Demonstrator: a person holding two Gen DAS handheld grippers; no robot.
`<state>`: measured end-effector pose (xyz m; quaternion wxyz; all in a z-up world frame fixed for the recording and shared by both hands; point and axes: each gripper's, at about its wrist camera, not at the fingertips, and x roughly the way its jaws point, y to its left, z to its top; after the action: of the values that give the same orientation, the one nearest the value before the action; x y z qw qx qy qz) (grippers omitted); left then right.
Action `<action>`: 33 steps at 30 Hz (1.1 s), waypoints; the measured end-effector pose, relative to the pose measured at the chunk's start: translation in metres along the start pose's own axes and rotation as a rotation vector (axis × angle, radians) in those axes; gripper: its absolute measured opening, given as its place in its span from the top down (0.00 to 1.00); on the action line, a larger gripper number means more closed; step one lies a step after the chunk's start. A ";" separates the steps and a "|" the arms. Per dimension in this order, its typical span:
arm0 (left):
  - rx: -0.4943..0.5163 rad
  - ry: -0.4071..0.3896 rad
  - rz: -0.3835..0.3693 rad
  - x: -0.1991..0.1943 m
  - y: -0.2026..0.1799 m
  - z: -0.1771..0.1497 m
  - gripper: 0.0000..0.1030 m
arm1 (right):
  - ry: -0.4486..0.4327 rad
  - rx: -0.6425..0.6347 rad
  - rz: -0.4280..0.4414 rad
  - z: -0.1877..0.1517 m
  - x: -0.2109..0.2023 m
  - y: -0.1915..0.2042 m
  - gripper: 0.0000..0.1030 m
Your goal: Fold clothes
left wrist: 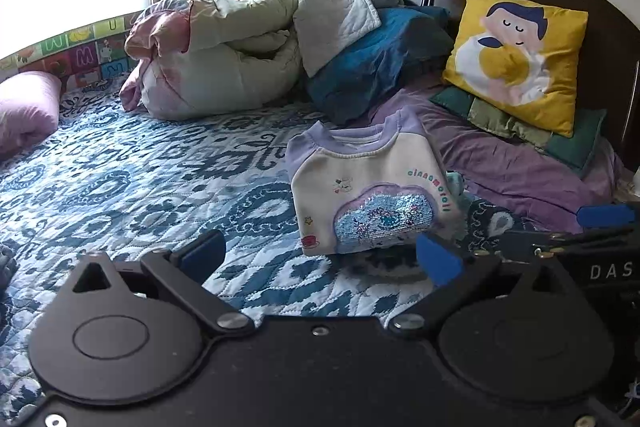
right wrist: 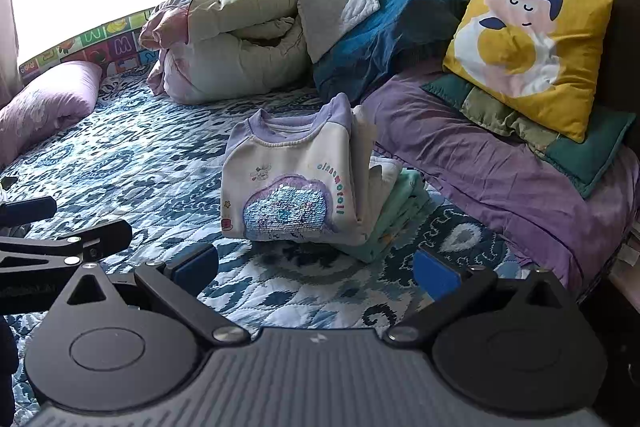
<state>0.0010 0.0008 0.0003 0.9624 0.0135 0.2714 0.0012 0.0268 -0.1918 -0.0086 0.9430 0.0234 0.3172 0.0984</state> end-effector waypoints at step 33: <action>-0.046 -0.009 -0.040 -0.003 -0.004 -0.004 0.00 | -0.010 0.003 -0.001 -0.001 -0.004 -0.005 0.00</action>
<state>-0.0040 -0.0032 -0.0014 0.9634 -0.0142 0.2673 -0.0119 0.0237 -0.1972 -0.0074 0.9446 0.0252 0.3126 0.0971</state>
